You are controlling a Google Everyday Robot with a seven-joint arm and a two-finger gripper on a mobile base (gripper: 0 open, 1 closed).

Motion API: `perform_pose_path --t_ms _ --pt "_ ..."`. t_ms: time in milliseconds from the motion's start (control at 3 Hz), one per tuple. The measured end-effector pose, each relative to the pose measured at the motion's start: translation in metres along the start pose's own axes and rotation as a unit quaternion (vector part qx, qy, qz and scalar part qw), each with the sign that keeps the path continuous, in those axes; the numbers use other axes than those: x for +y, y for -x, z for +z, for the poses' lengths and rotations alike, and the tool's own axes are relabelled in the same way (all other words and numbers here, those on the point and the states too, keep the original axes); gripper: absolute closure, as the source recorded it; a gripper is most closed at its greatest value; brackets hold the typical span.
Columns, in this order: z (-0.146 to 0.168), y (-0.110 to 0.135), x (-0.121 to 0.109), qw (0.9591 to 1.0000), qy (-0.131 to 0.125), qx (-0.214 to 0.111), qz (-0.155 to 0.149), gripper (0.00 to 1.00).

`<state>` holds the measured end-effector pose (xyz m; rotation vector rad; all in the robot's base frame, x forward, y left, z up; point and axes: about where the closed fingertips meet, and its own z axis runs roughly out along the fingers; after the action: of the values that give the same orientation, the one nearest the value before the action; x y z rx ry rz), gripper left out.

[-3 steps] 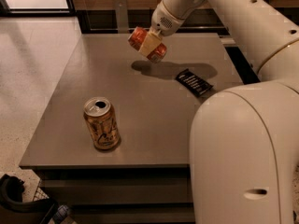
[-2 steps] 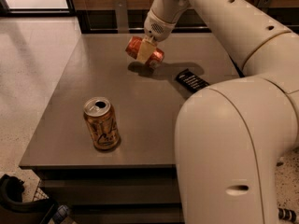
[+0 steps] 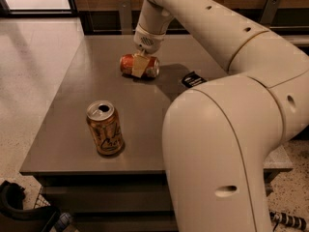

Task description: Knock coke can over

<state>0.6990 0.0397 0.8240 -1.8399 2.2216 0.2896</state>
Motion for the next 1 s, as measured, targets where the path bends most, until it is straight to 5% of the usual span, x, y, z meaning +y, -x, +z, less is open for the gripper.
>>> perform_pose_path --t_ms 1000 --pt "-0.0036 0.0027 -0.0003 1.0000 0.001 0.000 0.000 0.30"
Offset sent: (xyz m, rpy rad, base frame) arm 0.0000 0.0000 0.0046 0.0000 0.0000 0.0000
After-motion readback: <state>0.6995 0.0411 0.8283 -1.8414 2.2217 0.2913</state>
